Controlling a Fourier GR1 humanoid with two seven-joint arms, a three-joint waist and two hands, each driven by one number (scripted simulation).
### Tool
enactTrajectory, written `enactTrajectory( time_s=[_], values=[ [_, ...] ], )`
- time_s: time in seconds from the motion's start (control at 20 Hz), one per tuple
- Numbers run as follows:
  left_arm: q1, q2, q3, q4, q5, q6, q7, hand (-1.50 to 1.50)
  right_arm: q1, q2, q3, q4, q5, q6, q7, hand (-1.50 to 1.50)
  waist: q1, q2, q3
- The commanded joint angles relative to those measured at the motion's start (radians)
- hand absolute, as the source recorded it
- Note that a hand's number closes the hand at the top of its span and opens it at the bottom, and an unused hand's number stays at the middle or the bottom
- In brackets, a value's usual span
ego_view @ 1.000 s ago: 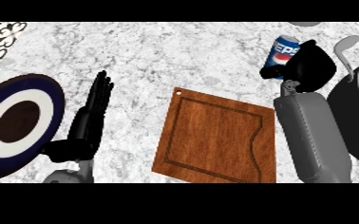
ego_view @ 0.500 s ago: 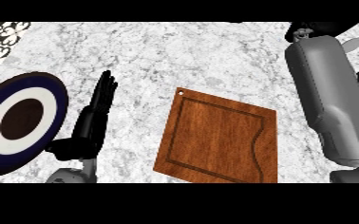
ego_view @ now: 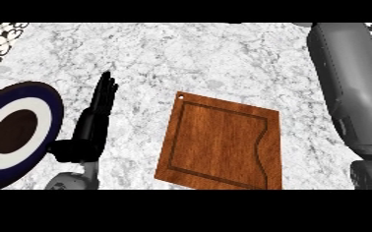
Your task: Pick the can from the cutting board and place it in the pot
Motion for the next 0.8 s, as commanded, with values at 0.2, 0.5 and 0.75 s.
enactTrajectory(
  time_s=[0.2, 0.5, 0.75],
  values=[
    [0.068, 0.024, 0.042, 0.01, 0.021, -0.02, -0.038, 0.0, 0.021, -0.022, -0.088, 0.036, 0.056, -0.069, 0.208, 1.5, -0.037, -0.016, 0.0],
    [0.032, 0.028, 0.077, 0.05, 0.034, -0.028, -0.032, 0.0, 0.1, -0.076, -0.16, -0.004, 0.058, -0.081, 0.141, 1.5, -0.068, -0.02, 0.0],
    [0.097, -0.017, 0.034, -0.005, -0.007, 0.016, -0.05, 0.0, 0.209, -0.057, -0.209, -0.113, 0.007, -0.082, 0.066, 1.5, -0.078, -0.028, 0.001]
  ],
)
